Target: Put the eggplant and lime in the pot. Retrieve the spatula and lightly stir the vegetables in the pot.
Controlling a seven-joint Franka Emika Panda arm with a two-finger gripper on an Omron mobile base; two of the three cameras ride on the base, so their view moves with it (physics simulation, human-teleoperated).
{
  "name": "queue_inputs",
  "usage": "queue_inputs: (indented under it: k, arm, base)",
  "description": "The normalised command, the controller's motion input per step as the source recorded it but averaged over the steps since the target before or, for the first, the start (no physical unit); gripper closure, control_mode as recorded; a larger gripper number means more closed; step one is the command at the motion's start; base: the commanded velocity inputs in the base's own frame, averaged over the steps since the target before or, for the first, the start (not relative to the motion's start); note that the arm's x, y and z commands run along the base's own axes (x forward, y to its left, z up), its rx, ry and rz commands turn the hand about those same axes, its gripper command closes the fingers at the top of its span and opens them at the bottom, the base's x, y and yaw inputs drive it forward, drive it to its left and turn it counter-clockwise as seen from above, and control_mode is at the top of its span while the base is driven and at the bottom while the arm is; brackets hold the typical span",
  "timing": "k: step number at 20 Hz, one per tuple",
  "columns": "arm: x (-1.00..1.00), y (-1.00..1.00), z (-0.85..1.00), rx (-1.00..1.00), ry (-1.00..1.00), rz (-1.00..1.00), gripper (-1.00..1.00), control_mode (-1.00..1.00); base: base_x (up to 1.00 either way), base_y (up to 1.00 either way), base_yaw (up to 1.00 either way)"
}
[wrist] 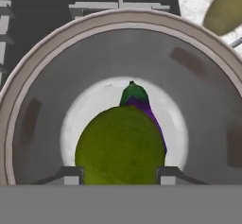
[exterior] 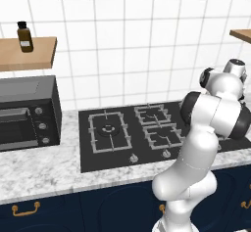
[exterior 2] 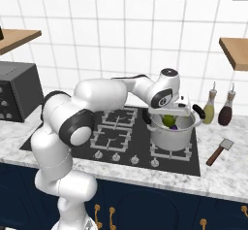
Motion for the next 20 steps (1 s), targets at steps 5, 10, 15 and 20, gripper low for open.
queue_inputs:
  k: [5, 10, 15, 20]
  arm:
    - [0.0, 0.0, 0.0, 0.0, 0.0, 0.0, -1.0, -1.0]
    - [0.0, 0.0, 0.18, -0.03, 0.0, 0.0, -1.0, -1.0]
    - [-0.09, 0.0, 0.56, -0.1, 0.0, -0.01, -1.0, -1.0]
    - [-0.64, -0.11, 0.39, -0.06, 0.0, -0.2, -1.0, -1.0]
  base:
    - [0.0, 0.0, 0.0]
    - [0.0, 0.0, 0.0]
    - [0.0, 0.0, 0.0]
    - [0.0, 0.0, 0.0]
